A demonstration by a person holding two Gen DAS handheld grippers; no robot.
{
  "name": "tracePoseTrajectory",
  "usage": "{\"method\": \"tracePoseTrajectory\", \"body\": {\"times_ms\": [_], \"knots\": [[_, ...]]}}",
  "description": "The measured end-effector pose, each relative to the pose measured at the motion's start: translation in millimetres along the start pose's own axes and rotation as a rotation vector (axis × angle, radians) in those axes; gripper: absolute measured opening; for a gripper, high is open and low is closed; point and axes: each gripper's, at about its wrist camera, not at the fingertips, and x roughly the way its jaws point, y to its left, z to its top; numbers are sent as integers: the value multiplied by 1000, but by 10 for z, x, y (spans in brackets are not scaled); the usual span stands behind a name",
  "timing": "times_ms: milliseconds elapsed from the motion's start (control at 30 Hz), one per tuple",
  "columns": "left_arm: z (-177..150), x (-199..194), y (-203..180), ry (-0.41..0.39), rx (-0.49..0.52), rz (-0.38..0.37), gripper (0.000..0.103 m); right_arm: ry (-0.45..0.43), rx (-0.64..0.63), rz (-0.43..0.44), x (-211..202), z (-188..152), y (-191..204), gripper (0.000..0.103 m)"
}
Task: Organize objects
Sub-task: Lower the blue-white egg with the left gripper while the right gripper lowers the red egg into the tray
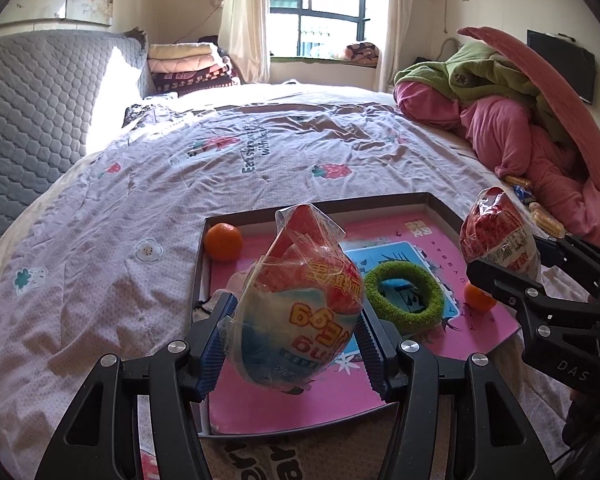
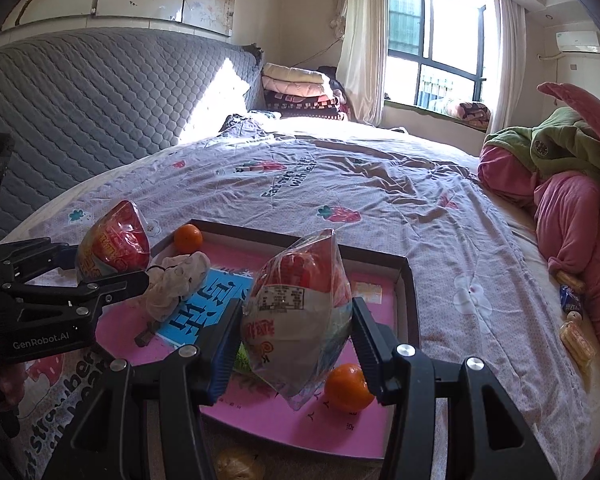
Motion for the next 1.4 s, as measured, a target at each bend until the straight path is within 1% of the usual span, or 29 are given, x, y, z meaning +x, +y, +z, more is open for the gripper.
{"method": "tracePoseTrajectory", "body": {"times_ms": [233,667,1400], "knots": [[-56,77,-62,27,5,-20,60,31,-6,2,48,-58,24,53],[-126,180,-130,58,15,-29,60,78,-10,13,119,-153,57,53],[-222,342,-181,123,23,-52,60,147,-6,-1,256,-258,18,53]]}}
